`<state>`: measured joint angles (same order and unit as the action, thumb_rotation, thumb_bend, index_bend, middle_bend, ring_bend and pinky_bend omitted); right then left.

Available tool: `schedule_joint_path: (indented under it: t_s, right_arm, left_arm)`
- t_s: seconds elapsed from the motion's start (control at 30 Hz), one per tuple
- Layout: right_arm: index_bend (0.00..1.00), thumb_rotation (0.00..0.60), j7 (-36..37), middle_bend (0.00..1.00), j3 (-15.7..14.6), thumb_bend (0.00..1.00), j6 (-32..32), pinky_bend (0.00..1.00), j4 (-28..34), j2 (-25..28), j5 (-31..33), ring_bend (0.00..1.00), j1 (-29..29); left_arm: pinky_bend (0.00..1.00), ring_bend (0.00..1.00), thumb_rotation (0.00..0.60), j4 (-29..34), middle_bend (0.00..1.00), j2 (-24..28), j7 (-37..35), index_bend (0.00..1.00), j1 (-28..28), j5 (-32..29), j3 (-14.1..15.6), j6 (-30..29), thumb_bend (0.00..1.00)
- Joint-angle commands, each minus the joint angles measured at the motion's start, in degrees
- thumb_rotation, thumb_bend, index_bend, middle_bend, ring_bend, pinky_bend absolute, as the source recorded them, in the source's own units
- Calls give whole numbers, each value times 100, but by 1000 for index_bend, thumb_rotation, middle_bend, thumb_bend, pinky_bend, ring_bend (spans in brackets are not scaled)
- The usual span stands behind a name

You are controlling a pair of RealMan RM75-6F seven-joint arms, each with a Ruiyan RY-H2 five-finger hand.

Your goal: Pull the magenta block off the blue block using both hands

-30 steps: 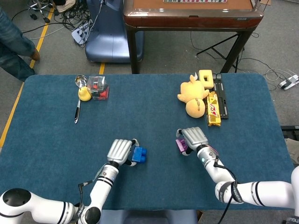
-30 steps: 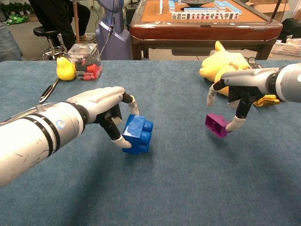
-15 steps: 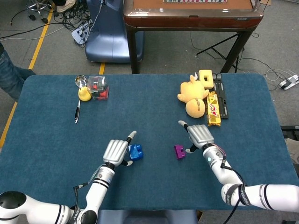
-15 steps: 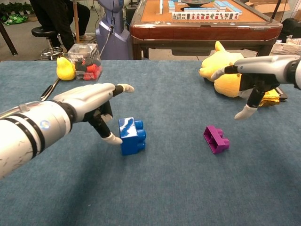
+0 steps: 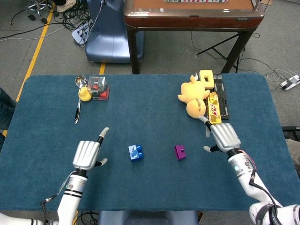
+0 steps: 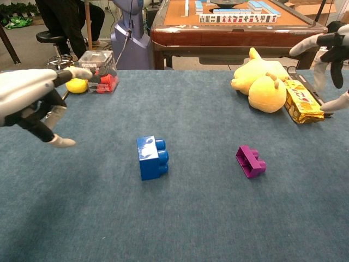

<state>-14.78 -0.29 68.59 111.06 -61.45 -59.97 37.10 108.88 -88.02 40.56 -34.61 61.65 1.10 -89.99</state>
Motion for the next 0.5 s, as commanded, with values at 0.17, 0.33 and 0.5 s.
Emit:
schedule_joint_path:
  t_s: [0.17, 0.33, 0.5]
  right_arm:
    - [176, 600, 1303, 406, -396, 0, 1383, 581, -777, 253, -1921, 418, -1280]
    - [202, 600, 1713, 409, -561, 0, 1876, 580, -1108, 259, -2395, 417, -1829]
    - [218, 600, 1968, 416, -627, 0, 2191, 580, -1436, 168, -2550, 416, -2290]
  left_arm:
    - [785, 554, 600, -31, 519, 743, -668, 99, 761, 1090, 566, -589, 93]
    - [676, 471, 600, -267, 452, 1197, -786, 108, 1135, 1546, 771, -800, 98]
    - [643, 460, 600, -404, 440, 1448, -824, 111, 1534, 1622, 766, -1014, 98]
